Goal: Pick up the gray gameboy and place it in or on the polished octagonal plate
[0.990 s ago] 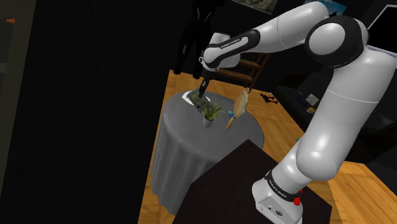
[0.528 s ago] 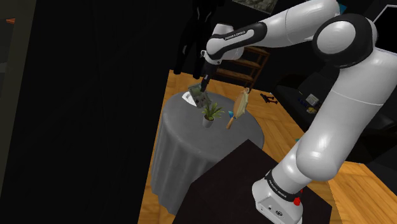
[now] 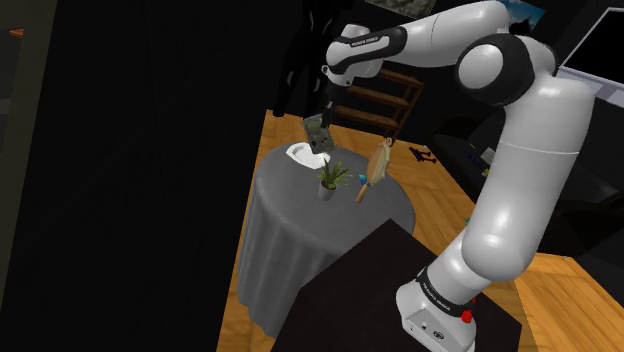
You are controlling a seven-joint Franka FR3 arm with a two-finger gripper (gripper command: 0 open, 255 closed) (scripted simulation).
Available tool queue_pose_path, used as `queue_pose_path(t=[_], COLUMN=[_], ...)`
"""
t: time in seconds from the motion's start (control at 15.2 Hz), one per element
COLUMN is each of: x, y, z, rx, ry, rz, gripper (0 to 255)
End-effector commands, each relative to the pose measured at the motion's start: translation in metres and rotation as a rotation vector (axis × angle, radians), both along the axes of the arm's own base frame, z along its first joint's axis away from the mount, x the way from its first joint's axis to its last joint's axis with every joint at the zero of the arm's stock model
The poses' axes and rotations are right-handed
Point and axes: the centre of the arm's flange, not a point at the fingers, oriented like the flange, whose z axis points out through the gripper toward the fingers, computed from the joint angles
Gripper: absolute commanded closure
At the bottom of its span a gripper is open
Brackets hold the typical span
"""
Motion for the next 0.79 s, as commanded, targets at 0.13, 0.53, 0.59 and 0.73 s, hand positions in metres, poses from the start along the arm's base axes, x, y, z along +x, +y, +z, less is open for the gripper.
queue_pose_path(t=[0.13,0.53,0.59,0.73], x=[0.026,0.037,0.037,0.037], y=[-0.047,-0.065,-0.065,-0.065], z=[0.012,-0.004,-0.010,-0.020], rx=[0.000,0.000,0.000,0.000], ry=[0.000,0.000,0.000,0.000], rz=[0.001,0.001,0.001,0.001], gripper=[255,255,255,255])
